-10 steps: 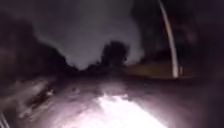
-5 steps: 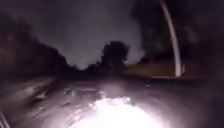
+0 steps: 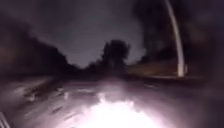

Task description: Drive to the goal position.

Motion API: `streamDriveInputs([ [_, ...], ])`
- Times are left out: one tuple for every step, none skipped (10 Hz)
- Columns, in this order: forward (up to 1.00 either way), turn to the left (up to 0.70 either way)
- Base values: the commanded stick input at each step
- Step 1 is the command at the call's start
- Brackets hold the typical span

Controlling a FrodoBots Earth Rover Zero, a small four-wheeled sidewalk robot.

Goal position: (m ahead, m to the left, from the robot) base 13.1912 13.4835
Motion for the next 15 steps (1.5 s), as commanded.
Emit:
streamDriveInputs([
  [0.70,0.00],
  [0.70,0.00],
  [0.70,0.00],
  [0.70,0.00],
  [0.70,0.00],
  [0.70,0.00],
  [0.70,0.00],
  [0.70,0.00],
  [0.70,0.00],
  [0.70,0.00],
  [0.70,0.00],
  [0.70,0.00],
  [0.70,0.00],
  [0.70,0.00],
  [0.70,0.00],
])
